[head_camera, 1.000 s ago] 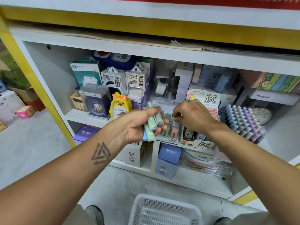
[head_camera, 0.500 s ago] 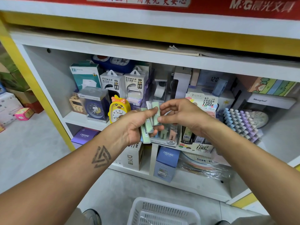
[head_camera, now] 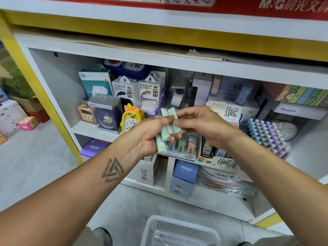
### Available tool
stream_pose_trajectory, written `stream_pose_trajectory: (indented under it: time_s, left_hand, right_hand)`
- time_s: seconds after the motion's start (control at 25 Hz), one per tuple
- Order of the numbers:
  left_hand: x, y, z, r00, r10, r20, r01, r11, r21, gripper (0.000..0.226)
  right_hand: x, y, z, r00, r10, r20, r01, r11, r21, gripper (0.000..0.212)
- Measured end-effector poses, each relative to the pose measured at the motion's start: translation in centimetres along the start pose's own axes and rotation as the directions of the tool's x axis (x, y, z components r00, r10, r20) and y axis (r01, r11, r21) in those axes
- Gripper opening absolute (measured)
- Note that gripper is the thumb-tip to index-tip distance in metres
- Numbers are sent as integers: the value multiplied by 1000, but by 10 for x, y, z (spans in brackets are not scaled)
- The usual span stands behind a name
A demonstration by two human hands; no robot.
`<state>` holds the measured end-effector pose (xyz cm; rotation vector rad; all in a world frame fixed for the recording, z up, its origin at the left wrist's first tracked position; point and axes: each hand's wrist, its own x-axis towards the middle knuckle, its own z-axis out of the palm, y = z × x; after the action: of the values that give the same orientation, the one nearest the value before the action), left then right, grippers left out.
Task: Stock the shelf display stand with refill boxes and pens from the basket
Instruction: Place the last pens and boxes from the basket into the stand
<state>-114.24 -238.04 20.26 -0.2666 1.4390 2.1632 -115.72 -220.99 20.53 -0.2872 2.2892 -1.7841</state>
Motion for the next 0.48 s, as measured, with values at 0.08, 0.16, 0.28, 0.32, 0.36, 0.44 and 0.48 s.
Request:
stream_pose_trajectory:
  time_s: [0.08, 0.16, 0.28, 0.32, 0.36, 0.44, 0.48]
  left_hand:
    - [0, 1, 0, 1000, 1, 2, -1, 1000, -22, 16]
    - [0, 1, -1, 1000, 0, 16, 0, 1000, -1, 20]
    - [2, 1, -3, 1000, -17, -4, 17, 999, 40, 28]
    - [2, 1, -4, 1000, -21, -21, 22, 999, 37, 27]
    - [2, 1, -4, 999, -25, -36, 26, 999, 32, 25]
    - [2, 1, -6, 998, -30, -52, 31, 999, 24, 26]
    - [2, 1, -6, 998, -31, -54, 32, 999, 23, 26]
  right_hand:
    - [1, 2, 4, 999, -13, -52, 14, 1000, 5, 12]
    - [4, 2, 4, 993, -21, -113, 23, 999, 22, 10]
    - [7, 0, -5, 985, -16, -171, 33, 995, 95, 15]
    - [7, -1, -9, 982, -16, -186, 35, 994, 101, 13]
    - [8, -1, -13, 979, -26, -202, 42, 996, 73, 11]
    - [10, 1, -21, 975, -55, -216, 53, 998, -14, 8]
    - [12, 2, -24, 975, -57, -213, 50, 998, -39, 7]
